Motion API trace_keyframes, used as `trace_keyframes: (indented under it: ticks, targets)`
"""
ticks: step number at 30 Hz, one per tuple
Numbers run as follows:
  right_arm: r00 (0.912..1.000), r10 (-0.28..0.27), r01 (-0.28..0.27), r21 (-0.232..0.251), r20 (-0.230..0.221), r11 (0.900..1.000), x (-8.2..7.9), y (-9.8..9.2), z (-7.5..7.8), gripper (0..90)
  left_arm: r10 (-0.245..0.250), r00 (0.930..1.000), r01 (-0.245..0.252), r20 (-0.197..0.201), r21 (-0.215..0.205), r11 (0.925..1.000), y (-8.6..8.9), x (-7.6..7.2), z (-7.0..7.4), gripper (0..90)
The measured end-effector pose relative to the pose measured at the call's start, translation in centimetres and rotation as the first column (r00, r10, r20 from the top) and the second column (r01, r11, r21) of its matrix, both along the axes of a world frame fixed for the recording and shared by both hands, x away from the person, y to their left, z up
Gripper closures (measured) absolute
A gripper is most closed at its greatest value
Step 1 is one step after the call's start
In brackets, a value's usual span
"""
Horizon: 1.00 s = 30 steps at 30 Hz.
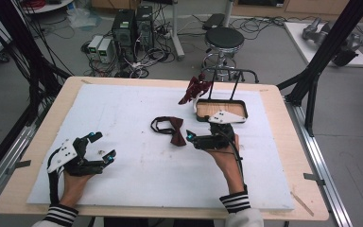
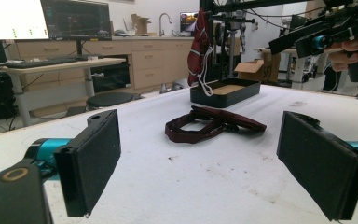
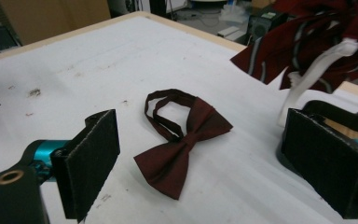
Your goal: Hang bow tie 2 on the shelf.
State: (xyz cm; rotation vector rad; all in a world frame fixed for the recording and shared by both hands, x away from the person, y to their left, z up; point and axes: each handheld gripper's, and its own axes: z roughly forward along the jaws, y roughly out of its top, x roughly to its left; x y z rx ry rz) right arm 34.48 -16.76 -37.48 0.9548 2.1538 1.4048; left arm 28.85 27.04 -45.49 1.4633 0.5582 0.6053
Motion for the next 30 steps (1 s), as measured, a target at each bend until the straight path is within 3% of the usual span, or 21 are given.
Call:
trace_keyframes:
  ticks: [18, 30]
  targets:
    - [0.9958, -0.024, 0.013, -0.115, -0.088, 0.993, 2.4, 4.2, -1.3, 10.7, 0.004, 1.0, -0.004, 0.002, 0.0, 1.0, 0.0, -0.1, 0.0, 14.0]
    - [0.9846, -0.036, 0.006, -0.172, -0.171, 0.985, 3.5, 5.3, -2.7, 13.4, 0.003, 1.0, -0.003, 0.003, -0.001, 1.0, 0.0, -0.1, 0.0, 14.0]
